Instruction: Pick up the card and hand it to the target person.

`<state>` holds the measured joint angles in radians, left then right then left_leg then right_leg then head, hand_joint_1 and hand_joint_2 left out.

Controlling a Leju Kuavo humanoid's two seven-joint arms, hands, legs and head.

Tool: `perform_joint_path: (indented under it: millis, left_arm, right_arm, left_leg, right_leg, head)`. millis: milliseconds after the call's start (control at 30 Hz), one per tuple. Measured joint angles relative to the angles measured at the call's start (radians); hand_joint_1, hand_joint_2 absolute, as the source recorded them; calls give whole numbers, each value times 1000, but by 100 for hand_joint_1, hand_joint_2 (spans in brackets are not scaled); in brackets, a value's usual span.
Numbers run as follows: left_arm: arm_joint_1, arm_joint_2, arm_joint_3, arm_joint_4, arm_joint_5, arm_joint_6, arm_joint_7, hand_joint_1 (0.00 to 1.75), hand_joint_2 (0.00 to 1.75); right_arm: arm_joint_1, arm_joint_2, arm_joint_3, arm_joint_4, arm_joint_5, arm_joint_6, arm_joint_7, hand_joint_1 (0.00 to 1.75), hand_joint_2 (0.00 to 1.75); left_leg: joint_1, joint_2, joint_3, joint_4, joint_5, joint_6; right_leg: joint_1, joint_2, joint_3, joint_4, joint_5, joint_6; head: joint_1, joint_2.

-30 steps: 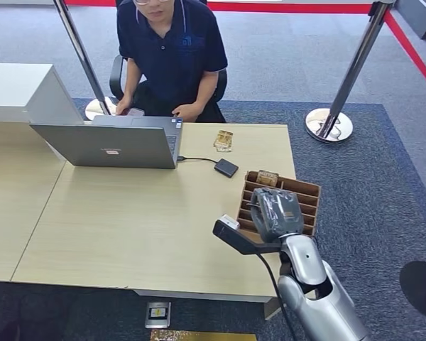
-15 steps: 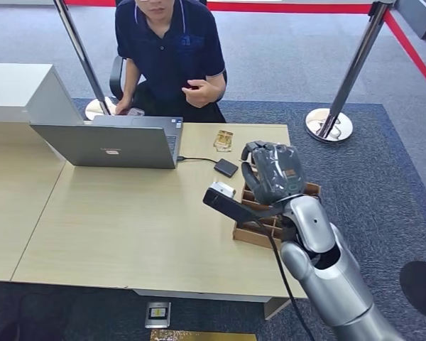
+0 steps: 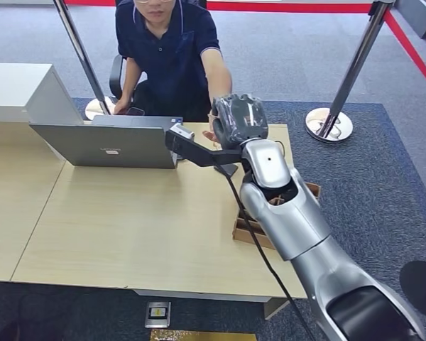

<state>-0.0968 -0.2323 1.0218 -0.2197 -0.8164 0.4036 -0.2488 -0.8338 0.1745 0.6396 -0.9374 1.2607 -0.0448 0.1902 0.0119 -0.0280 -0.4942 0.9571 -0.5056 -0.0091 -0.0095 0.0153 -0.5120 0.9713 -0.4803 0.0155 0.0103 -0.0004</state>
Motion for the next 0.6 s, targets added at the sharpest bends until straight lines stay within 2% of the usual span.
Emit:
perform_joint_path:
  millis: [133, 200, 267, 333, 433, 567, 600]
  left_arm:
    - [-1, 0, 1, 0, 2, 2, 20, 0, 0]
    - [-1, 0, 1, 0, 3, 4, 27, 0, 0]
    - [-1, 0, 1, 0, 4, 6, 34, 0, 0]
    - [-1, 0, 1, 0, 5, 7, 37, 0, 0]
    - [-1, 0, 1, 0, 6, 7, 37, 0, 0]
    - [-1, 0, 1, 0, 3, 5, 31, 0, 0]
    - [-1, 1, 1, 0, 3, 4, 29, 0, 0]
  right_arm:
    - [-38, 33, 5, 102, 10, 6, 1, 140, 175]
    - [-48, 44, 6, 142, 12, 4, 0, 107, 175]
    - [-53, 51, 6, 177, 13, 1, -4, 42, 175]
    - [-54, 57, 9, 209, 13, -2, -8, 3, 175]
    - [-54, 59, 12, 245, 14, -12, -15, 0, 175]
    - [-54, 60, 16, 275, 15, -29, -15, 0, 0]
    - [-54, 60, 17, 280, 15, -33, -14, 0, 0]
  left_leg:
    - [0, 0, 0, 0, 0, 0]
    - [0, 0, 0, 0, 0, 0]
    - [0, 0, 0, 0, 0, 0]
    - [0, 0, 0, 0, 0, 0]
    - [0, 0, 0, 0, 0, 0]
    - [0, 0, 0, 0, 0, 0]
    - [0, 0, 0, 0, 0, 0]
  right_leg:
    - [0, 0, 0, 0, 0, 0]
    - [0, 0, 0, 0, 0, 0]
    - [0, 0, 0, 0, 0, 0]
    - [0, 0, 0, 0, 0, 0]
    - [0, 0, 0, 0, 0, 0]
    - [0, 0, 0, 0, 0, 0]
    - [0, 0, 0, 0, 0, 0]
  head:
    - [0, 0]
    - [0, 0]
    - [0, 0]
    - [0, 0]
    - [0, 0]
    - [0, 0]
    - [0, 0]
